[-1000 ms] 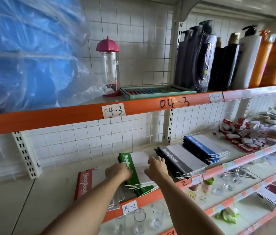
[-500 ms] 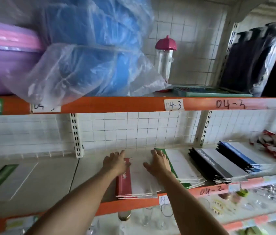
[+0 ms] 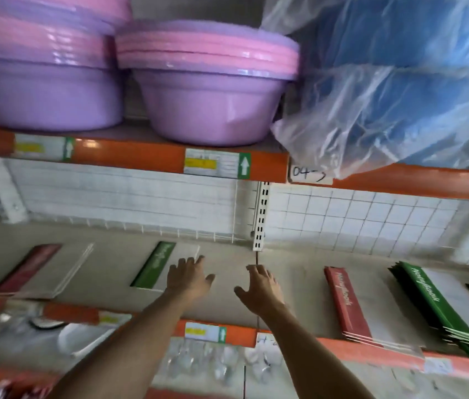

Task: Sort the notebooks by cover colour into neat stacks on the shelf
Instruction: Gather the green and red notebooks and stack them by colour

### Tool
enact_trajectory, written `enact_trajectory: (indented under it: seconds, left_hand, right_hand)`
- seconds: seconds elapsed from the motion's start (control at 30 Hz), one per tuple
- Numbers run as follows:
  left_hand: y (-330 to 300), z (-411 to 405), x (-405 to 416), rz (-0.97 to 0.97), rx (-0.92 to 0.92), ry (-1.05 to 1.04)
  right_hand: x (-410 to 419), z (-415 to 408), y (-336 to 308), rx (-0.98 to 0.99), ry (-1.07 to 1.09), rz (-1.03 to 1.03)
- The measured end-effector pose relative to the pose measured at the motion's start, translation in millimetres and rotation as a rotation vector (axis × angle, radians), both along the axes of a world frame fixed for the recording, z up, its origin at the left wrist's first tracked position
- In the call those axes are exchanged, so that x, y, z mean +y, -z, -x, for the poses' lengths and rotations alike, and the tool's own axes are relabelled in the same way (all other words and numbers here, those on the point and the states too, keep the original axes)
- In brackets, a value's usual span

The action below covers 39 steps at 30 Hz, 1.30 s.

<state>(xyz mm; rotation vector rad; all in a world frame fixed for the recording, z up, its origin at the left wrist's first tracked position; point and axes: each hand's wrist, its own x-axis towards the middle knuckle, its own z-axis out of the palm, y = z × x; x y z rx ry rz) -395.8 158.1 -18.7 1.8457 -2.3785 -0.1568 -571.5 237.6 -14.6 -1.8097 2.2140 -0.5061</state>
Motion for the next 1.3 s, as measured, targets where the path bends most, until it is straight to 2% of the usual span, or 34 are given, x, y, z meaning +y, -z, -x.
enact_trajectory:
  seconds: [0.23, 0.4, 0.53, 0.67, 0.73, 0.9, 1.0, 1.1, 1.3]
  left_hand:
    - [26.8, -127.5, -21.8, -0.001, -0.006, -0.132]
    - [45.6, -177.9, -40.6, -0.007, -0.017, -0.134]
    - [58.7, -189.8, -52.9, 0.005, -0.014, -0.111]
    - [65.0, -176.3, -54.9, 0.028, 0.004, -0.133]
    - [70.7, -166.8, -55.7, 0.019, -0.046, -0.129]
    - [74.8, -155.1, -61.6, -0.056, -0.045, -0.138]
    - [75.6, -153.9, -60.1, -0.044, -0.074, -0.149]
    - [75.1, -154.8, -60.2, -0.027, -0.079, -0.144]
    - [60.6, -167.3, -59.8, -0.029, -0.006, -0.140]
  right_hand:
    - [-42.9, -130.9, 32.3, 0.045, -0.158, -0.048]
    - [-67.2, -176.3, 47.9, 0.162, -0.232, -0.114]
    - [-73.0, -180.1, 57.3, 0.296, -0.029, -0.072]
    - [-72.9, -164.4, 50.7, 0.336, 0.179, -0.077]
    - [-72.3, -160.0, 45.5, 0.292, 0.263, -0.113]
    - [-85.9, -140.1, 35.5, 0.001, 0.474, -0.266]
    - [-90.1, -125.7, 32.1, -0.121, 0.461, -0.328]
    - [-86.4, -126.4, 30.6, -0.152, 0.415, -0.328]
    - [-81.9, -164.4, 17.8, -0.235, 0.340, -0.211]
